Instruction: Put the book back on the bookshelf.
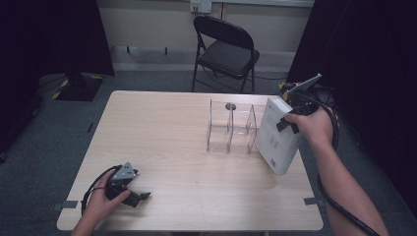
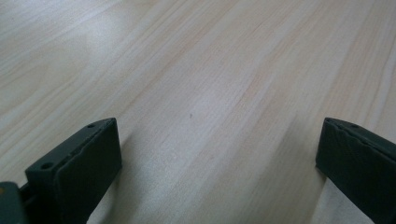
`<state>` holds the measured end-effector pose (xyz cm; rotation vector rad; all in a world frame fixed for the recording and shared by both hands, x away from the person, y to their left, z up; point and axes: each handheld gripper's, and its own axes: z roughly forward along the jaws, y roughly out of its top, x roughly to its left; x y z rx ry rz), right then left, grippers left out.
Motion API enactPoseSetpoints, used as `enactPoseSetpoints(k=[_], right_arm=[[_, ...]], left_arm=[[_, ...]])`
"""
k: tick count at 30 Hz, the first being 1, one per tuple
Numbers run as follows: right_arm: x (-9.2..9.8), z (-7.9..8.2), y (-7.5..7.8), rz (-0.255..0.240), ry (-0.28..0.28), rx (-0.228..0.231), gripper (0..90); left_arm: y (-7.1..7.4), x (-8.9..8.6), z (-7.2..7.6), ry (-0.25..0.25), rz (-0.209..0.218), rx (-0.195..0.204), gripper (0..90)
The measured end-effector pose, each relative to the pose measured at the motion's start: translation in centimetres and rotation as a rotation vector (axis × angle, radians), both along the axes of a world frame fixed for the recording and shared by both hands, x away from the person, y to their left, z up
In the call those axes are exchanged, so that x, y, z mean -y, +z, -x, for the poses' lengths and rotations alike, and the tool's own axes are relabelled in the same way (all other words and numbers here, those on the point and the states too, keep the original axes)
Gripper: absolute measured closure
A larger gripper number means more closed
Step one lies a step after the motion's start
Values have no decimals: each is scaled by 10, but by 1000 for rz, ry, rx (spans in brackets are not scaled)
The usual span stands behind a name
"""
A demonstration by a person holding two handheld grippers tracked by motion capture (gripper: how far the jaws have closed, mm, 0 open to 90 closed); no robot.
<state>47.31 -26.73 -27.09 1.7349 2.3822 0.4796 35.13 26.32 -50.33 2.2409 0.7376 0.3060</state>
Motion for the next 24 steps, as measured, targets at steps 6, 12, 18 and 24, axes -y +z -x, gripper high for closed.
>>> enactPoseSetpoints(k=[6,12,18,24], right_arm=[[2,-4,1,-17,-14,1,526],[1,-7,1,-19,-12,4,525],[-2,-10,2,-12,-27,-1,526],[-2,-12,1,-19,-45,2,526]], left_arm=[[0,0,0,0,-1,1,0],[0,0,0,0,0,0,0],[0,0,0,-1,-1,0,0],[1,0,0,-1,-11,-2,0]])
